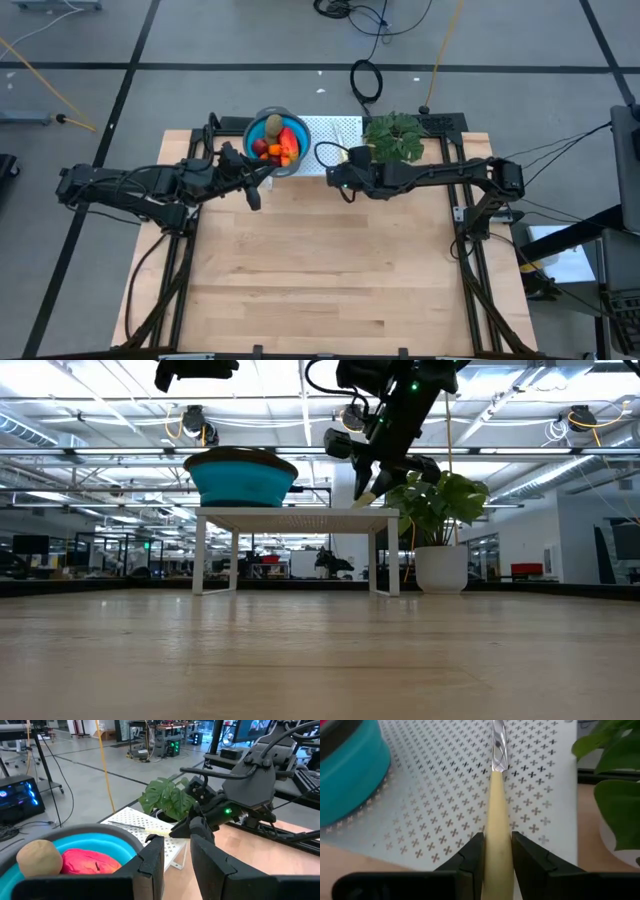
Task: Pick & Place Fruit
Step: Put the table knife on the shelf
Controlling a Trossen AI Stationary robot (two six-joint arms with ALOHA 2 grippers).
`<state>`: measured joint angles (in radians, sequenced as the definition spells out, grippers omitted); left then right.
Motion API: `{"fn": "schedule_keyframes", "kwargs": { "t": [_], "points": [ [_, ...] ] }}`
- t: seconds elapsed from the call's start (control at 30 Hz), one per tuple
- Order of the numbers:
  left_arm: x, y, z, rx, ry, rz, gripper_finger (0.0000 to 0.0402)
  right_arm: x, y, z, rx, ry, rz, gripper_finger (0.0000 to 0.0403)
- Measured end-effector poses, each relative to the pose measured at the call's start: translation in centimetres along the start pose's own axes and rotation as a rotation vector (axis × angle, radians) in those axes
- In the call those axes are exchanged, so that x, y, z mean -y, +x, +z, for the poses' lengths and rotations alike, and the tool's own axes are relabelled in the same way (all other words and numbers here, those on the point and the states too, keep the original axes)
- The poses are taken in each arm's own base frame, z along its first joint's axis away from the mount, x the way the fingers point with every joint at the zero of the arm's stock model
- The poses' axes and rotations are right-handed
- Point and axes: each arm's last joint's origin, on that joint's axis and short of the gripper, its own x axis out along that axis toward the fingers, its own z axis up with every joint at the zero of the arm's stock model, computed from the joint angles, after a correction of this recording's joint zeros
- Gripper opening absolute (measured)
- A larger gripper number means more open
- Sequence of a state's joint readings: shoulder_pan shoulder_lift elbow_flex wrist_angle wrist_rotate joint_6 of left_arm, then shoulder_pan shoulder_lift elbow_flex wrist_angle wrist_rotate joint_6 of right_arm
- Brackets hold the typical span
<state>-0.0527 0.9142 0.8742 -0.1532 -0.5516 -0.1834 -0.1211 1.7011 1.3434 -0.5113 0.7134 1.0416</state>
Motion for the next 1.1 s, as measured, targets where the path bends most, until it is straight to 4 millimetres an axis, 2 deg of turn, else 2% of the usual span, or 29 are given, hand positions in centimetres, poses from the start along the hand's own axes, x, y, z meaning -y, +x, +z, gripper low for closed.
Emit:
{"fn": "schedule_keyframes", "kwargs": {
  "t": [0.57, 0.77, 1.1],
  "points": [
    [0.0, 0.0, 0.0, 0.001, 0.031, 0.0, 0.0092, 0.3, 0.7, 0.8, 0.021, 0.084, -0.004, 0.0079],
    [0.0, 0.0, 0.0, 0.002, 0.031, 0.0, 0.0092, 0.3, 1.6, 0.7, -0.018, 0.087, -0.003, 0.0079],
    [-0.5, -1.0, 0.7, 0.04, 0.007, -0.005, 0.0092, 0.0, 1.7, 0.9, -0.008, 0.081, 0.025, 0.0094]
  ]
}}
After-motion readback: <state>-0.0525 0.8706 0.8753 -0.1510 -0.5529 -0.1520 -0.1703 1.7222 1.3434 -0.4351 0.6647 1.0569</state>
